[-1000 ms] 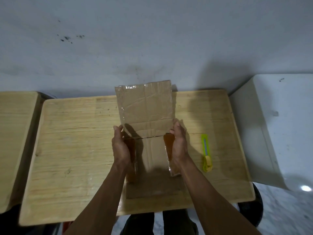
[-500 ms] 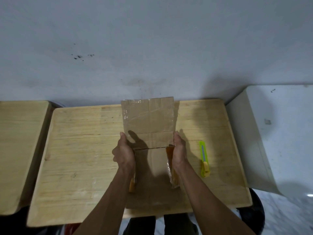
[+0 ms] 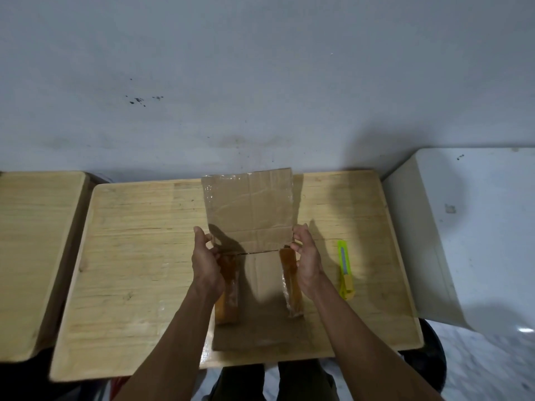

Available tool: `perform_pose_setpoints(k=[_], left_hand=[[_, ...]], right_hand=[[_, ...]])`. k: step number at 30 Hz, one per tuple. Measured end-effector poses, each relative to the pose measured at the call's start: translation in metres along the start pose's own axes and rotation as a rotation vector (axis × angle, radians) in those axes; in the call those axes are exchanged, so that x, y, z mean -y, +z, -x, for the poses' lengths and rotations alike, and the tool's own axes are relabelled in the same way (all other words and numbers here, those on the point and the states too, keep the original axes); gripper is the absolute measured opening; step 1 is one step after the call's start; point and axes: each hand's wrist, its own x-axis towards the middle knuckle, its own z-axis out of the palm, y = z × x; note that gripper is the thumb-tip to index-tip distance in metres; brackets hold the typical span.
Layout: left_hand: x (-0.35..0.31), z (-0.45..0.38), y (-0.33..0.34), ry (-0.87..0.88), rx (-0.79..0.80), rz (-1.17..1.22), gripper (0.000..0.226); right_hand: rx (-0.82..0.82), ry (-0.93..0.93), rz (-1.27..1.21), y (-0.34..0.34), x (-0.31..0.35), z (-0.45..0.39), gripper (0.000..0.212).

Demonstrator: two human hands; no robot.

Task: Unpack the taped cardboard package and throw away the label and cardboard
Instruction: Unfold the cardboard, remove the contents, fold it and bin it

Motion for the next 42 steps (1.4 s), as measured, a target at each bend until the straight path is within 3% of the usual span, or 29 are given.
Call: perform_pose_setpoints(k=[3, 6, 9, 13, 17, 20, 25, 27, 31, 34, 42], left_hand=[[-0.008, 0.000, -0.010, -0.002, 0.008, -0.040, 0.060], [-0.013, -0.001, -0.021, -0.034, 0.031, -0.049, 0.069], [-0.015, 0.005, -0.028, -0.049, 0.058, -0.045, 0.069], [-0.017, 0.011, -0.032, -0.107, 0.132, 0.039, 0.058], [-0.015, 0.015, -0.039, -0.102, 0.128, -0.057, 0.051], [-0.012, 0.020, -0.041, -0.068, 0.128, -0.151, 0.042], [-0.003, 0.016, -0.048, 0.028, 0.137, -0.404, 0.038], [0.006, 0.011, -0.050, 0.033, 0.143, -0.495, 0.048], [0.006, 0.026, -0.039, 0.126, 0.086, -0.572, 0.026], [0.011, 0.028, -0.037, 0.191, 0.028, -0.704, 0.024], [0.025, 0.022, -0.038, 0.295, -0.041, -0.859, 0.021]], right_hand=[[0.009, 0.036, 0.003, -0.004, 0.004, 0.008, 0.076], [0.014, 0.072, 0.020, -0.012, 0.009, 0.014, 0.063], [0.048, 0.118, 0.045, -0.023, 0.011, 0.018, 0.066], [0.084, 0.173, 0.005, -0.030, 0.010, 0.021, 0.065], [0.107, 0.166, 0.000, -0.031, 0.006, 0.026, 0.060], [0.134, 0.127, 0.077, -0.030, 0.005, 0.033, 0.057], [0.187, 0.050, 0.292, -0.026, -0.001, 0.040, 0.094], [0.177, -0.005, 0.395, -0.024, 0.001, 0.045, 0.089], [0.182, -0.074, 0.538, -0.026, 0.000, 0.047, 0.076], [0.213, -0.111, 0.647, -0.030, -0.004, 0.044, 0.065], [0.253, -0.119, 0.841, -0.030, -0.012, 0.040, 0.075]])
